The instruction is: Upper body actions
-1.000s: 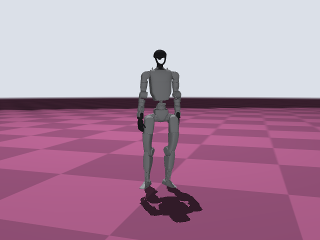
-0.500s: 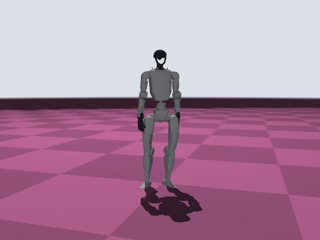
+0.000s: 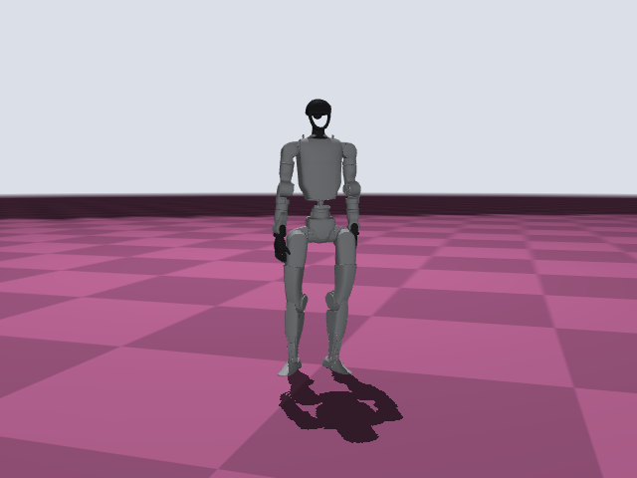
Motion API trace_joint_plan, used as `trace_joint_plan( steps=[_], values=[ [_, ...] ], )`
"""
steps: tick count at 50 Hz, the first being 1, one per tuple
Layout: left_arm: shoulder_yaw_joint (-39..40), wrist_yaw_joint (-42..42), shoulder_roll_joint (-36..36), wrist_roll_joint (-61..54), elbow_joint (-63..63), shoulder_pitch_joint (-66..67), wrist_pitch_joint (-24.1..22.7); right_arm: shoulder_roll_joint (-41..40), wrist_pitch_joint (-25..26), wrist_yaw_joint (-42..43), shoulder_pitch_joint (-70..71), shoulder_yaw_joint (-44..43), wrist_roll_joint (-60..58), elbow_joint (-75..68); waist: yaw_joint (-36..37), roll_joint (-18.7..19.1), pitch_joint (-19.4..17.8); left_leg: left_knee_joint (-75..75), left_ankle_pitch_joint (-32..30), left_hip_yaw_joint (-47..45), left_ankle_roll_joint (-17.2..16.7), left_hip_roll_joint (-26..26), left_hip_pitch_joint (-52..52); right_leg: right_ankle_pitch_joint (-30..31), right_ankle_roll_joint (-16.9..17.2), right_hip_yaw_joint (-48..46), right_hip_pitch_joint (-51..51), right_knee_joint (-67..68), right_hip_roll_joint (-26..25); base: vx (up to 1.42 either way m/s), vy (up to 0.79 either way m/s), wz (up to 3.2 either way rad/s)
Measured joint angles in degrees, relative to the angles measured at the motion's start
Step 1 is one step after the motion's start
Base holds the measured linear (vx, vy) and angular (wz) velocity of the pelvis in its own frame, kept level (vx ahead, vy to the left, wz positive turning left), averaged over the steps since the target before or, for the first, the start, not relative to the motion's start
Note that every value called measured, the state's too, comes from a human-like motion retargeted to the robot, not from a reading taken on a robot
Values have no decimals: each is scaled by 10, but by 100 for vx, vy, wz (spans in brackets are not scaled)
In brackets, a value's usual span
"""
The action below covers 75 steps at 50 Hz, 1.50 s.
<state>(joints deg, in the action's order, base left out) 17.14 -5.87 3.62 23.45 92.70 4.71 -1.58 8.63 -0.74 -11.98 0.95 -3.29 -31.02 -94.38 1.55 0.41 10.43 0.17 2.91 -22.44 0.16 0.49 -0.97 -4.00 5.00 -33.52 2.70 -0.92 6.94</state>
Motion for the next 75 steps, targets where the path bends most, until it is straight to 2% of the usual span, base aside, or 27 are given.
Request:
trace_joint_plan(
  steps=[35,42,48,50,56,64,70,75],
  values=[
    [7,-3,2,-2,-10,7,-4,1,-7,-2,-6,-2,-13,13,-3,0,-10,1,0,-1,-4,2,2,1,0,1,1,0,2,0,0,-1],
    [32,6,17,-53,27,1,3,8,-34,6,-28,-27,-44,30,-20,-4,-10,5,2,-7,-9,8,-2,2,-1,15,-8,5,4,0,-1,-5],
    [28,3,24,-91,42,-72,16,31,-42,36,-73,-49,-65,4,-26,-7,-19,4,2,-21,-9,13,2,4,-2,27,-12,7,1,0,-1,-14],
    [23,-5,21,-97,24,-111,14,45,-37,52,-94,-55,-72,-24,-20,-12,-25,3,2,-24,-9,13,5,5,-1,27,-9,6,1,-2,-3,-8],
    [-10,-34,-3,-111,-92,-221,-11,85,29,74,-192,-80,-67,-30,-9,-26,-35,5,1,-27,-8,12,3,8,3,16,-6,4,8,0,0,0],
    [-61,-14,-14,-111,-234,-262,-56,101,38,119,-227,-142,70,-30,-4,-19,-44,10,2,-28,-8,13,-3,12,2,14,-8,2,12,-1,2,0],
    [-70,-26,-18,-94,-239,-184,-65,68,45,143,-158,-81,92,-30,16,-9,-42,11,2,-21,-7,11,-9,12,0,17,-13,2,14,0,7,9],
    [-24,-21,0,-57,-142,-67,-58,30,53,95,-33,23,58,-30,25,1,-36,7,1,-15,-6,9,-9,13,-2,15,-16,3,12,0,7,11]
  ],
)
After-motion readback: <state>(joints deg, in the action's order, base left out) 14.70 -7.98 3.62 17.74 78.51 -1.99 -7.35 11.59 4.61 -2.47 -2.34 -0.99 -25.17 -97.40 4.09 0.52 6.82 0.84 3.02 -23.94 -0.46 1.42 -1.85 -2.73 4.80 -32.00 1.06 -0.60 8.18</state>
